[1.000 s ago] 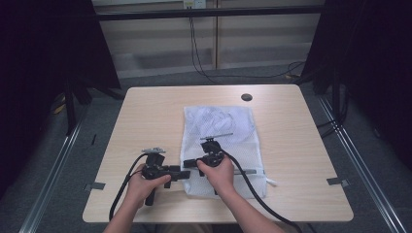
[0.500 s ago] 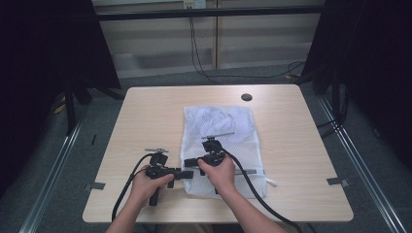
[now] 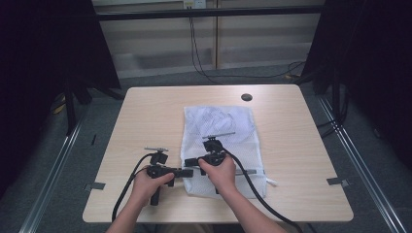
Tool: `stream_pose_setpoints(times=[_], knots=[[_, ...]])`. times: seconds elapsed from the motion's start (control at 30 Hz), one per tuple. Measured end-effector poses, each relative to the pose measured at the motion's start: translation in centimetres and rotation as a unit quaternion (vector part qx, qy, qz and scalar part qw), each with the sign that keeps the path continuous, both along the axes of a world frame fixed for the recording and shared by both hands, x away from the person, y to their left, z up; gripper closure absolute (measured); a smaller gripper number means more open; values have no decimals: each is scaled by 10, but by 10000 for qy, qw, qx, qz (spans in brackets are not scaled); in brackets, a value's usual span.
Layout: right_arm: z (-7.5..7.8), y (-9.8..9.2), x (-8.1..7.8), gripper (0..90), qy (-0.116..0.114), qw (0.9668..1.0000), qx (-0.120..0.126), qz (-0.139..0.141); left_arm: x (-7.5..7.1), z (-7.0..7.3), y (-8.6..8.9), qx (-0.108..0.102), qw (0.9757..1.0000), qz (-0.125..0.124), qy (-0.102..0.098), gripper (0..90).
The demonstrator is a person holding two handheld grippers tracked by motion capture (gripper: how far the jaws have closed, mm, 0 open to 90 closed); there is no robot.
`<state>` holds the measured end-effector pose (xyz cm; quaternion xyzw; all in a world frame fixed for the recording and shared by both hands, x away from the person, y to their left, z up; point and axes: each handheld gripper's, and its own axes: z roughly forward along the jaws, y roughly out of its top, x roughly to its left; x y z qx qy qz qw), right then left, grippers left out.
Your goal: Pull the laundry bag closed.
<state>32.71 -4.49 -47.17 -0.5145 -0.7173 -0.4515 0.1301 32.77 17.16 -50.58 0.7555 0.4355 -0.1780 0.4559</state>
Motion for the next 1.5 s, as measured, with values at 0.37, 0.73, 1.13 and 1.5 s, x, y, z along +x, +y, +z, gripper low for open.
stream_pose_setpoints(times=[0.37,0.73,1.13,1.5], knots=[[0,-2,2,873,-21,10000,56,-32,0,4,1,-87,9999,126,67,826],[1,-2,2,873,8,9999,118,-13,1,6,3,-92,9996,165,196,876],[2,-5,2,874,103,9998,183,16,1,9,6,-45,9993,236,300,884],[0,-12,1,875,146,9996,225,19,1,10,6,-82,9989,277,369,885]])
